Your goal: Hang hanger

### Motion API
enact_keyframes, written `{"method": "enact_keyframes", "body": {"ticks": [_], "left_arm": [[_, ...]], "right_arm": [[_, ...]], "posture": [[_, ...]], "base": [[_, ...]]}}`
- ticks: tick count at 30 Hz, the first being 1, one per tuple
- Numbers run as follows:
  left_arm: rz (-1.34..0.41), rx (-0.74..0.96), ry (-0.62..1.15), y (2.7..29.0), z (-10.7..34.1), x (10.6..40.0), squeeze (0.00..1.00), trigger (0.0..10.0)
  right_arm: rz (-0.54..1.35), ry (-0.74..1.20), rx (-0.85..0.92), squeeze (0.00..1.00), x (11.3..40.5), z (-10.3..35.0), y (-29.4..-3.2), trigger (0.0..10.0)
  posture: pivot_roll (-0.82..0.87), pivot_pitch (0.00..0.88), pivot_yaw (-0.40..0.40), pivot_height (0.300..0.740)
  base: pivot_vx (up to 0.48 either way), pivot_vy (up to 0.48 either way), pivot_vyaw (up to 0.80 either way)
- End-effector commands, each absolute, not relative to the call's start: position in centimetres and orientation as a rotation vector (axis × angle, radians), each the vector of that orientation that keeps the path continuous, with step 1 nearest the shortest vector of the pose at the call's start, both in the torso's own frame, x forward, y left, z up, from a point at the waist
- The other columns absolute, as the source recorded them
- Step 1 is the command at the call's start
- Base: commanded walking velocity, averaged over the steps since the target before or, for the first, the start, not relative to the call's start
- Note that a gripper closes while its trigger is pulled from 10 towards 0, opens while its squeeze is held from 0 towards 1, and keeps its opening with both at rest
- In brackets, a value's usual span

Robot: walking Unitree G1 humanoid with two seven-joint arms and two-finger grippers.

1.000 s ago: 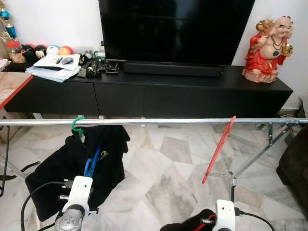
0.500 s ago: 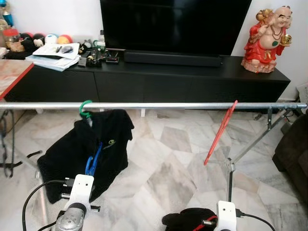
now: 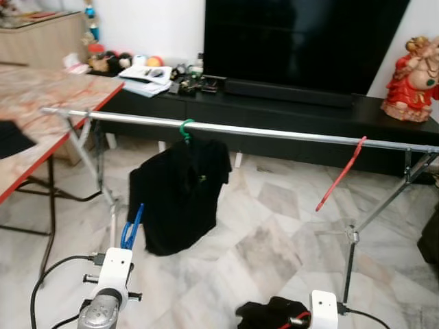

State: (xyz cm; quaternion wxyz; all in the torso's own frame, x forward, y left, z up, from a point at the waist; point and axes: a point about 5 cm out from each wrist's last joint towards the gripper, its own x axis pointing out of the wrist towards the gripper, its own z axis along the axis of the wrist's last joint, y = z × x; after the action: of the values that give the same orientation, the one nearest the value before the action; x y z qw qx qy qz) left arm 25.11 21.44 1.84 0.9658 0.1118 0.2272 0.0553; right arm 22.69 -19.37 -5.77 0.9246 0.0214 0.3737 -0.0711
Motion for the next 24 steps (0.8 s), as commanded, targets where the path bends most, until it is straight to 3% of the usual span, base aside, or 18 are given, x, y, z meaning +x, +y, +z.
{"method": "enact_keyframes", "body": {"ticks": [1,7,13,19,24], "left_arm": [[0.101,0.229,0.435,21.3,2.4,25.5,0.00,10.0],[0.093,0.225,0.428,21.3,2.6,25.5,0.00,10.0],[-0.186,0.293,0.442,19.2,2.8,25.5,0.00,10.0],[-0.236,0.330,0.436,19.0,3.4,25.8,0.00,10.0],[-0.384,0.402,0.485,18.6,3.6,25.7,0.00,10.0]], "right_arm": [[-0.158,0.782,0.044,0.00,22.2,-6.0,-19.8,10.0],[-0.155,0.781,0.041,0.00,22.2,-6.0,-19.9,10.0],[-0.127,0.727,0.043,0.00,23.6,-5.0,-19.9,10.0],[-0.081,0.675,0.017,0.00,25.6,-3.7,-19.3,10.0],[-0.019,0.607,-0.047,0.00,27.6,-2.1,-18.5,10.0]], "posture": [[0.13,0.000,-0.038,0.740],[0.13,0.000,-0.038,0.740],[0.14,0.000,-0.040,0.740],[0.14,0.000,-0.035,0.740],[0.14,0.000,-0.035,0.740]], "base": [[-0.330,0.000,0.00],[-0.329,0.000,0.00],[0.000,0.000,0.00],[0.000,0.000,0.00],[0.000,0.000,0.00]]}}
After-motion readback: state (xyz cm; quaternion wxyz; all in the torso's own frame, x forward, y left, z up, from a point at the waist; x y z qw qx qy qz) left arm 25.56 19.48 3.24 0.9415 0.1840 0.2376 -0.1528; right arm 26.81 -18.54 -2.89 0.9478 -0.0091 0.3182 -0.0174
